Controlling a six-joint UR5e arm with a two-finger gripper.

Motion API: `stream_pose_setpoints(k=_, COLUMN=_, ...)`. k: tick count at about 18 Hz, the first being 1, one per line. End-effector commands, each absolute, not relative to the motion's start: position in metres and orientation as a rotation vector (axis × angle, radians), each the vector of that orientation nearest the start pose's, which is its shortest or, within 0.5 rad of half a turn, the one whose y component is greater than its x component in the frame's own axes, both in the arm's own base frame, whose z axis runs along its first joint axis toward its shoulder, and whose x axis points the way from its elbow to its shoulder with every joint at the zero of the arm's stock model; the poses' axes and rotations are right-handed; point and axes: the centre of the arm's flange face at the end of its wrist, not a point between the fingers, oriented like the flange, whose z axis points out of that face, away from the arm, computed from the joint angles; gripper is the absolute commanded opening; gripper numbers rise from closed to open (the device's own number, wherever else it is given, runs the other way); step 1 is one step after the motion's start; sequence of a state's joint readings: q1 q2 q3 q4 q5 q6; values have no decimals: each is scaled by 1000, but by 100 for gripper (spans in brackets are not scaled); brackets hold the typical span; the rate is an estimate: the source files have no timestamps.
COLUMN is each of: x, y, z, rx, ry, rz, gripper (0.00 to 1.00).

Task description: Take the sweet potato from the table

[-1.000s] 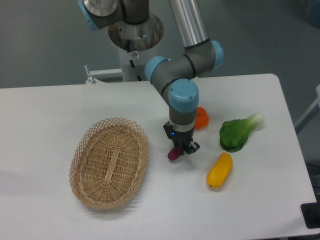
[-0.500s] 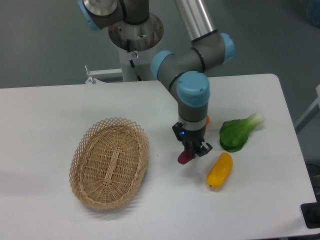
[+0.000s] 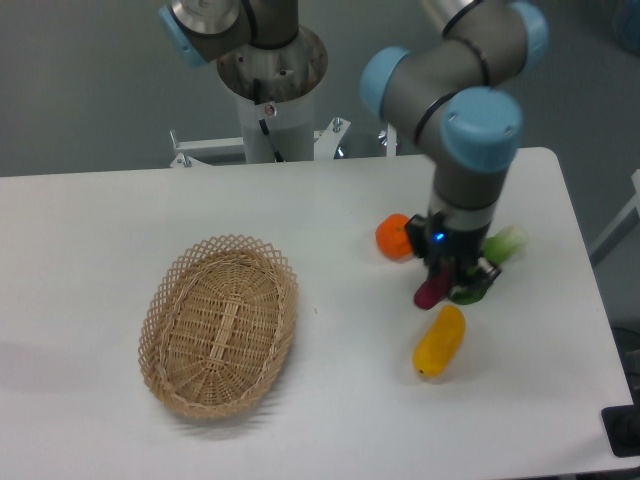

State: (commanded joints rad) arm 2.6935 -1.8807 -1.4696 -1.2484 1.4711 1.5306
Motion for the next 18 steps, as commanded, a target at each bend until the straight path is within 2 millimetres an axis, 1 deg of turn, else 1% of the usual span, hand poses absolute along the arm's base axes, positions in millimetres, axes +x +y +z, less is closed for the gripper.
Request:
stream_pose_setpoints(k=1, x=-500, y=389, z=410, rx=-2945, ry=651, rz=137, gripper=25)
stream_pose_setpoints(k=2, x=-499, y=383, z=417, rx=-2939, ry=688, rz=146, gripper=25)
stream_pose_setpoints(k=3, x=-499, y=382, z=417, rx=-2936, ry=715, rz=146, gripper=25)
stream_pose_setpoints(k=5, x=-505, y=374, z=418, rx=-2939, ry=700, rz=147, gripper=25)
stream_pose_setpoints(k=11, x=-504, y=374, z=418, rx=-2941, ry=700, rz=143, gripper=25)
stream_pose_setpoints(k=13, x=-501, y=373, z=424, rx=-2939, ry=702, rz=159, gripper=25)
stream_pose_setpoints(k=18, x=-500, y=375, z=425, rx=-2939, ry=700, rz=163, gripper=25)
